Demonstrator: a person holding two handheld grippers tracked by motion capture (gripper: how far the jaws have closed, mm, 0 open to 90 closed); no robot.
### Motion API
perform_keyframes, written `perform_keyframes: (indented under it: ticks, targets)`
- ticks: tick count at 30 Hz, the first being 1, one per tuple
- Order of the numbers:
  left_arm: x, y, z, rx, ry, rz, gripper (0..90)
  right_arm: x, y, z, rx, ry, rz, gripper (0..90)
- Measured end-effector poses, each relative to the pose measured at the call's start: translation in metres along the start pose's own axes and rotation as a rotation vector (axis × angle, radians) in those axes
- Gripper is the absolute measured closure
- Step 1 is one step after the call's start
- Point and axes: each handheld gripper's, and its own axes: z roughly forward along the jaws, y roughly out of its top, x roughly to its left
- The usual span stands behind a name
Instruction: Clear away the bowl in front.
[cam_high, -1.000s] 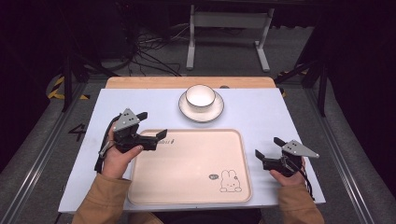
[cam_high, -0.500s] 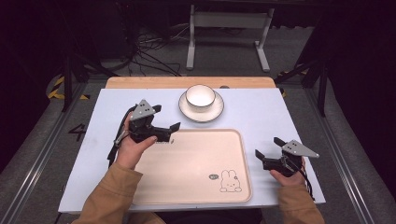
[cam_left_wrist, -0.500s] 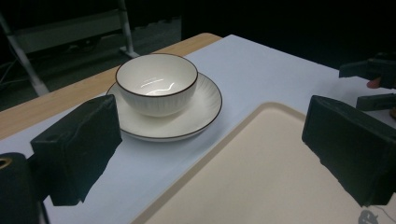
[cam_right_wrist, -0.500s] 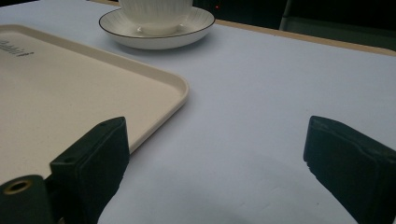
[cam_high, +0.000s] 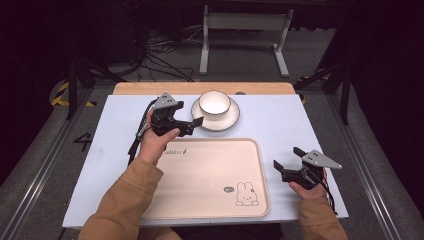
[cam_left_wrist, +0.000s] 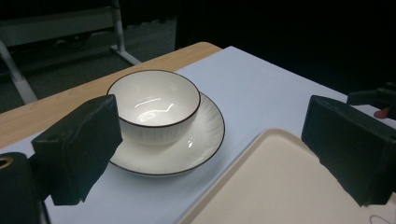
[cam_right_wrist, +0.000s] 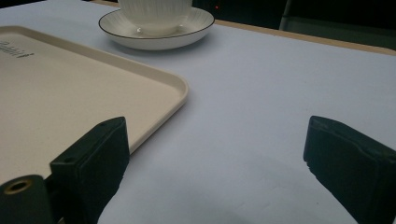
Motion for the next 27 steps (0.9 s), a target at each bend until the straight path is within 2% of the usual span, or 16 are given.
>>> perform_keyframes:
  ticks: [4,6,9,17,20,22,26,27]
  targets:
    - [0.004,0.003,0.007,-0.003,0.006,-0.007,5.5,0.0,0.0,0.0,0.002,0.002,-0.002,7.7]
    - [0.007,0.004,0.011,0.001,0.0,-0.027,4.7,0.0,0.0,0.0,0.002,0.002,-0.001,7.7]
    - [0.012,0.006,0.018,0.004,0.006,-0.034,3.4,0.0,0.0,0.0,-0.001,0.002,-0.002,7.7]
    - [0.024,0.011,0.031,0.048,0.038,-0.037,0.6,0.0,0.0,0.0,0.001,0.001,-0.003,7.7]
    - [0.028,0.011,0.035,0.046,0.047,-0.044,0.6,0.0,0.0,0.0,0.0,0.002,-0.003,7.7]
    - [0.032,0.012,0.037,0.045,0.042,-0.066,0.6,0.0,0.0,0.0,0.0,0.003,-0.003,7.7]
    - [0.035,0.015,0.042,0.052,0.053,-0.064,0.4,0.0,0.0,0.0,0.0,0.004,-0.003,7.7]
    - [0.037,0.015,0.044,0.047,0.069,-0.075,0.4,0.0,0.0,0.0,0.0,0.004,-0.003,7.7]
